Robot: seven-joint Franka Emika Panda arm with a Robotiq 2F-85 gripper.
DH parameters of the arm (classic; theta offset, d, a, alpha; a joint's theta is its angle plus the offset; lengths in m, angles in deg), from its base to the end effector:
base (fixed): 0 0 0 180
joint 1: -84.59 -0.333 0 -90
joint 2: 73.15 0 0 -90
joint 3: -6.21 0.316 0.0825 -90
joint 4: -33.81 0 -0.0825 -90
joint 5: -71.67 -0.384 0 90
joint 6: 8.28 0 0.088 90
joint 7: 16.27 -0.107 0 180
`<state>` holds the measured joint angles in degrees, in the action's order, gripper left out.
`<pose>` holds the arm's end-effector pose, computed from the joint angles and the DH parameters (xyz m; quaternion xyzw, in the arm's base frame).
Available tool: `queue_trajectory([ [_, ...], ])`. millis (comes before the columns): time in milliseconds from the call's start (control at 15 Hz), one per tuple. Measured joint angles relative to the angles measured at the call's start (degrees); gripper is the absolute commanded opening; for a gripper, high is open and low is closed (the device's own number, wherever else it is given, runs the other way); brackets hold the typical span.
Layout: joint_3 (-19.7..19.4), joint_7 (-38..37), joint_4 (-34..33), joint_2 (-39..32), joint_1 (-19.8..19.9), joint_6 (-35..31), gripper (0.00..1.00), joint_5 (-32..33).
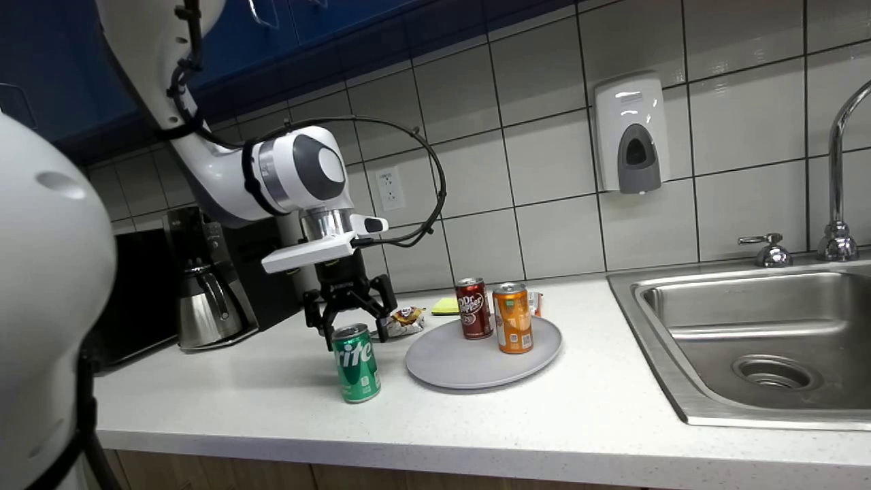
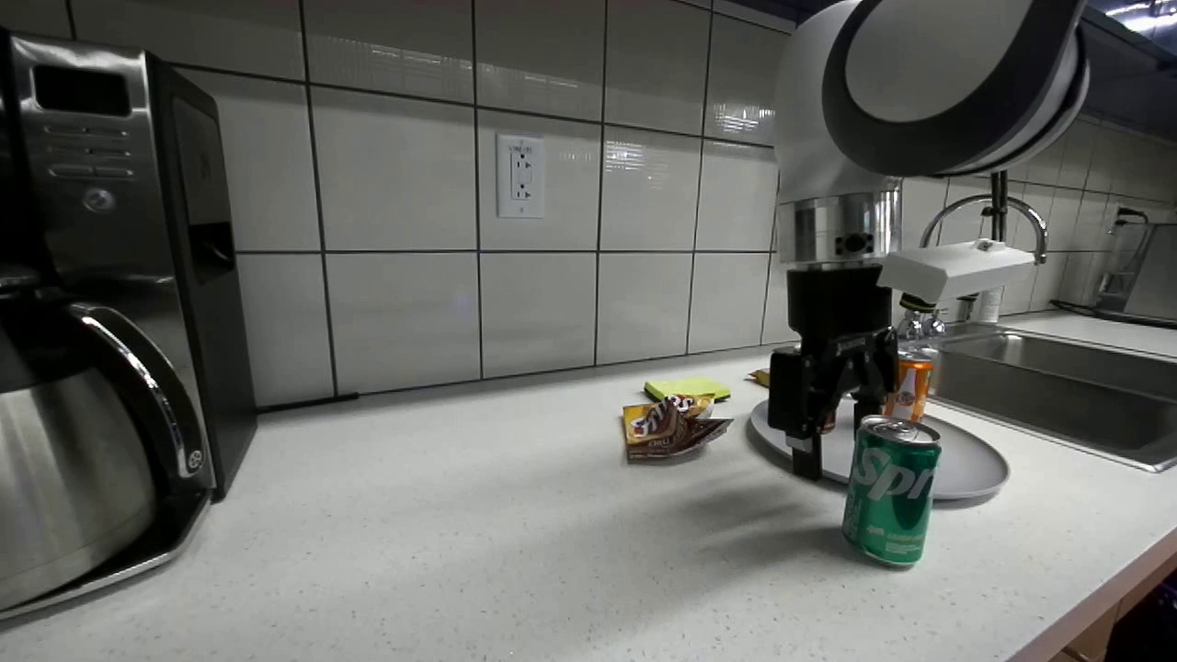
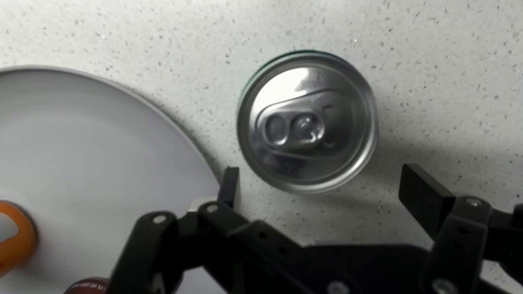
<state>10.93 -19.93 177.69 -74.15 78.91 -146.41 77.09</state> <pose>0.4439 0.0810 0.2643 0.9933 0.0956 -0.0548 0.0357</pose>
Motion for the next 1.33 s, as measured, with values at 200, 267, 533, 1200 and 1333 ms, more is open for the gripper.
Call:
queue_trajectory([
  [200,0.0,0.06,1.35,1.11,0.0,-0.71,1.0,-0.04],
  [267,0.0,0.08,1.78,1.5,0.0,-0.91,1.0,-0.05],
  [533,0.0,0.15,3.31,3.01,0.0,-1.16,1.0,-0.1],
  [1200,-0.17,0.19,6.68,6.23,0.01,-1.17,1.0,-0.17],
  [1333,-0.21,0.2,7.22,6.72,0.01,-1.17,0.74,-0.17],
])
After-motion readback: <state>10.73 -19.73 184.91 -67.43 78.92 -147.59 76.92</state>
